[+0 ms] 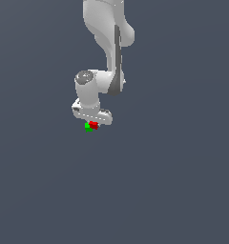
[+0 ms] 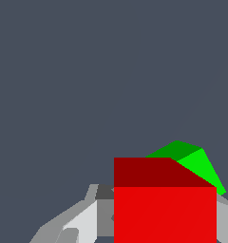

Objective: Stack the red cube on top of the green cube.

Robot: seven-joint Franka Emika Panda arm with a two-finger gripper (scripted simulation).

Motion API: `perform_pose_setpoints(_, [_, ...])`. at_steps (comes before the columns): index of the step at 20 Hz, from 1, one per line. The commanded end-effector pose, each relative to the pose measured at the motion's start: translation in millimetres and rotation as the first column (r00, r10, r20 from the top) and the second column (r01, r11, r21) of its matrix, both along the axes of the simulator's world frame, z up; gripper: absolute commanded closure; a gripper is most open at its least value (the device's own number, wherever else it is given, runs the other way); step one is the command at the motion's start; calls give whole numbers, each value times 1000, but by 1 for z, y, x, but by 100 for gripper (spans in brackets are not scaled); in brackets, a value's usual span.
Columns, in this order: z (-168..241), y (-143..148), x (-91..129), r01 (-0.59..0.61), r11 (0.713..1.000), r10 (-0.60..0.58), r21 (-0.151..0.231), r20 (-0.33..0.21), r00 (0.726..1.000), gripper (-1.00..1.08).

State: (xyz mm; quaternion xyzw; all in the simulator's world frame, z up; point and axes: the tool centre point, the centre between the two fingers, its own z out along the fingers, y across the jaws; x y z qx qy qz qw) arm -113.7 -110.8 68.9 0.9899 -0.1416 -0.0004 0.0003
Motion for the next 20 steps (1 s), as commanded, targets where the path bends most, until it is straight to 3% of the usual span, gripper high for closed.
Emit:
perform_pose_setpoints(1, [-3, -15, -6, -2, 1000, 2, 0, 1, 1000, 108])
perform_pose_setpoints(10, [-7, -37, -14, -2, 1000, 2, 0, 1, 1000, 108])
perform_pose_setpoints(11, [-7, -37, -14, -2, 1000, 2, 0, 1, 1000, -92])
perform_pose_setpoints(20, [-7, -37, -14, -2, 1000, 2, 0, 1, 1000, -92])
